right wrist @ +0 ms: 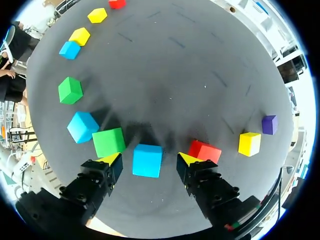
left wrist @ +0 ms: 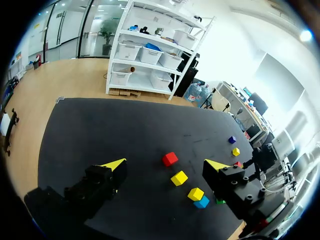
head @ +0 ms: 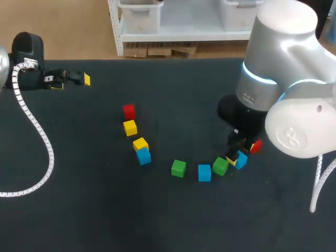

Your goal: Place the blue cubes, place green cubes on the blue cubes, place the yellow cubes on the green cubes, then place the red cubes on the yellow cubes, and place purple cube on the red cubes.

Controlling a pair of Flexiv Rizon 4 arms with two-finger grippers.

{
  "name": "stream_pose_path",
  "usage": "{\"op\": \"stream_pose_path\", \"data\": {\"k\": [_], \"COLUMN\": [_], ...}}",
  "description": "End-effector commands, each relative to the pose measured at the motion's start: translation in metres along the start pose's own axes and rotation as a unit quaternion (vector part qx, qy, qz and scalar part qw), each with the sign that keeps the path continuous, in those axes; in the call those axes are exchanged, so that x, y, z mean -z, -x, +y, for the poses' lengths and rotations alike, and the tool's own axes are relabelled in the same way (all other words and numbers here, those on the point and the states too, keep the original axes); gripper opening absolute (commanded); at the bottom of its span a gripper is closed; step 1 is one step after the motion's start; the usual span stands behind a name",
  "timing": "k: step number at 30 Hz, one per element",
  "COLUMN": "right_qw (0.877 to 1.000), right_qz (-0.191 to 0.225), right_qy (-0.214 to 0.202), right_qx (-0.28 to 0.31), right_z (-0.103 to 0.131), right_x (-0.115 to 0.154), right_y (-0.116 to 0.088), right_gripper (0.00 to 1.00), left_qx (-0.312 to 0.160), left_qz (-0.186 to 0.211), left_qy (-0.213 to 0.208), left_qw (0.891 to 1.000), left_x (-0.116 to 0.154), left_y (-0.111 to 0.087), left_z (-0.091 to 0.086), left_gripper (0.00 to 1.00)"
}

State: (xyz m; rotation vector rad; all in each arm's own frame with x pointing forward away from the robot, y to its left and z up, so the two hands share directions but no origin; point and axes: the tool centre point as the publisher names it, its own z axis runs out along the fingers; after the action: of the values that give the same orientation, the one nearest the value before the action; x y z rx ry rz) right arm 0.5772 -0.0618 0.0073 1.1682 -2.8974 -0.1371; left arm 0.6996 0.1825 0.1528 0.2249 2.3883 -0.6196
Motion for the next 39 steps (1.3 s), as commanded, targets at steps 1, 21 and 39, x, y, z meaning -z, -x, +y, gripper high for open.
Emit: {"op": "stream_pose_path", "data": {"k": [1,21,39], "right_qw": [1.0,1.0,0.978], "right_qz": [0.003,0.01,0.009], "right_qy": [0.001,-0.007,-0.035], "right_qx": [0.001,0.017,0.205], "right_z": [-0.002,-0.01,-0.003], "right_x": [-0.004,-0.002,0.044], "right_y": [0.005,0.007,0.067], "right_gripper": [0.66,0.0,0.0], "left_qx": [-0.001,-0.001,-0.001], "left_qz": [-0.003,-0.003,-0.003], "left_qy": [-0.005,-0.005,-0.005], "left_qw": [1.0,1.0,1.0], "left_x": [0.0,0.0,0.0], "left_y": [-0.001,-0.001,-0.001], "left_z": [0.002,0.002,0.002], "left_gripper": [1.0,1.0,1.0]}}
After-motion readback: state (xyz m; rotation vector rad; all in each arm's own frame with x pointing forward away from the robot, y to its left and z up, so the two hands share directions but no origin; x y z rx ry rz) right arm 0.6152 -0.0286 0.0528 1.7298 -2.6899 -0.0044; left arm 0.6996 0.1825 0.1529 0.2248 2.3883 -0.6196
